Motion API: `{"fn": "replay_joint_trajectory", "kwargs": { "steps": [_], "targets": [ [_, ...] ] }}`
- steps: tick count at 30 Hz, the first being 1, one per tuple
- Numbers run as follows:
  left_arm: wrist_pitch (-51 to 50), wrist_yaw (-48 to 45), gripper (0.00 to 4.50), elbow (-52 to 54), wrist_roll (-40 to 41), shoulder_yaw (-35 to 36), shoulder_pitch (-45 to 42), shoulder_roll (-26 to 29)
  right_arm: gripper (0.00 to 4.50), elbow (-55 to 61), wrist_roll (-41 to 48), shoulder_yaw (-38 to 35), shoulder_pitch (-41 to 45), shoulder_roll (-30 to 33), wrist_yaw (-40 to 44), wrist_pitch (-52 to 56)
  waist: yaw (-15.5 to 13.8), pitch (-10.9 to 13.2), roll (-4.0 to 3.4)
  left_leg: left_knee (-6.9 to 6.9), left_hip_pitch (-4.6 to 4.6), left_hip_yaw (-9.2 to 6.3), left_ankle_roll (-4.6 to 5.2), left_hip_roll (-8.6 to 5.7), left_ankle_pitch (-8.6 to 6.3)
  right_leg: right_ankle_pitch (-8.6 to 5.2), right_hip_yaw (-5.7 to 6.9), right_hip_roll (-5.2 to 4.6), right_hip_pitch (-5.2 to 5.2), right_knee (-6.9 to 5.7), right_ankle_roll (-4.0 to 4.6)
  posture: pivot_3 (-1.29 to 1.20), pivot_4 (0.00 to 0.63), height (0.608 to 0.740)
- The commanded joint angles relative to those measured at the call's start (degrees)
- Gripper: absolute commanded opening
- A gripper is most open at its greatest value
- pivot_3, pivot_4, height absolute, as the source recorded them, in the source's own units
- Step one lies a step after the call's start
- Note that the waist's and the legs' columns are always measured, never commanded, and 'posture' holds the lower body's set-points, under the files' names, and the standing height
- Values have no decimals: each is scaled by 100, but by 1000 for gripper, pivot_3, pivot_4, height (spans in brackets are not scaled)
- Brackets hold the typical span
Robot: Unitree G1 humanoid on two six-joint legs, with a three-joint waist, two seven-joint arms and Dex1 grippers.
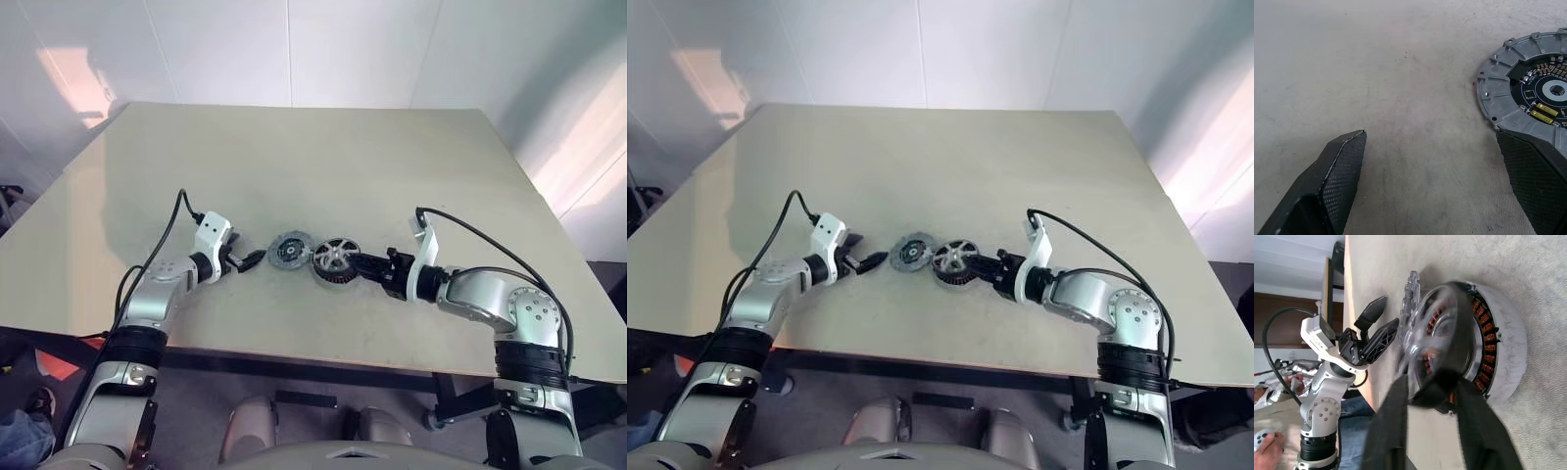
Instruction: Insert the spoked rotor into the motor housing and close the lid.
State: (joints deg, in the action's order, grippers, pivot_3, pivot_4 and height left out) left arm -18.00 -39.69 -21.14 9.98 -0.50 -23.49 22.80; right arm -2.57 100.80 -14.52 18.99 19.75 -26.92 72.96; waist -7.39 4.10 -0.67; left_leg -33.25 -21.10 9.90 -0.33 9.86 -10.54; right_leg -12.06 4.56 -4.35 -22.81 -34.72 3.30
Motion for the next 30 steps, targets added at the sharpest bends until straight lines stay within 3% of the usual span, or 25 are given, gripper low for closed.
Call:
{"fn": "replay_joint_trajectory", "kwargs": {
  "steps": [1, 8, 15, 19, 26, 30],
  "targets": [
    [93, 23, 4500, 145, 0, 73, -67, 58, 2651, 349, 304, 154, 25, 194, 85, -248, -1, 0, 0, 0, 0, 0, 0, 0, 0, 0, 0, 0, 0, 0, 0, 0, 0, 740],
    [107, 13, 4500, 123, -3, 66, -85, 52, 2651, 723, 13, 338, 12, 523, 544, -511, -12, 0, 1, -1, -7, -1, 1, -2, 0, -1, 0, 0, -3, 1, -2, 0, 0, 740],
    [121, 8, 4500, 75, -9, 64, -127, 50, 2651, 879, -1139, 399, 104, 907, 1357, -721, -42, -2, 5, -3, -13, -3, 2, -4, 0, -2, 0, 0, -6, 1, -4, 0, 0, 740],
    [125, 5, 4500, 67, -11, 61, -141, 50, 2651, 956, -1810, 492, 137, 1017, 1782, -773, -74, -2, 5, -3, -14, -4, 2, -4, 0, -1, 1, 0, -6, 0, -4, 0, 0, 740],
    [123, -13, 4500, 44, -20, 61, -179, 75, 2651, 885, -2178, 384, 180, 911, 2097, -785, -102, -3, 6, -4, -10, -4, 2, -2, 0, -2, 0, 0, -5, -2, -3, 0, 0, 740],
    [119, -14, 4500, 39, -22, 61, -188, 81, 2651, 1499, -3648, 873, 200, 1271, 3213, -1676, -120, -3, 6, -6, -12, -4, 3, -2, 0, -2, 0, 0, -6, -2, -2, 0, 0, 740]
  ]
}}
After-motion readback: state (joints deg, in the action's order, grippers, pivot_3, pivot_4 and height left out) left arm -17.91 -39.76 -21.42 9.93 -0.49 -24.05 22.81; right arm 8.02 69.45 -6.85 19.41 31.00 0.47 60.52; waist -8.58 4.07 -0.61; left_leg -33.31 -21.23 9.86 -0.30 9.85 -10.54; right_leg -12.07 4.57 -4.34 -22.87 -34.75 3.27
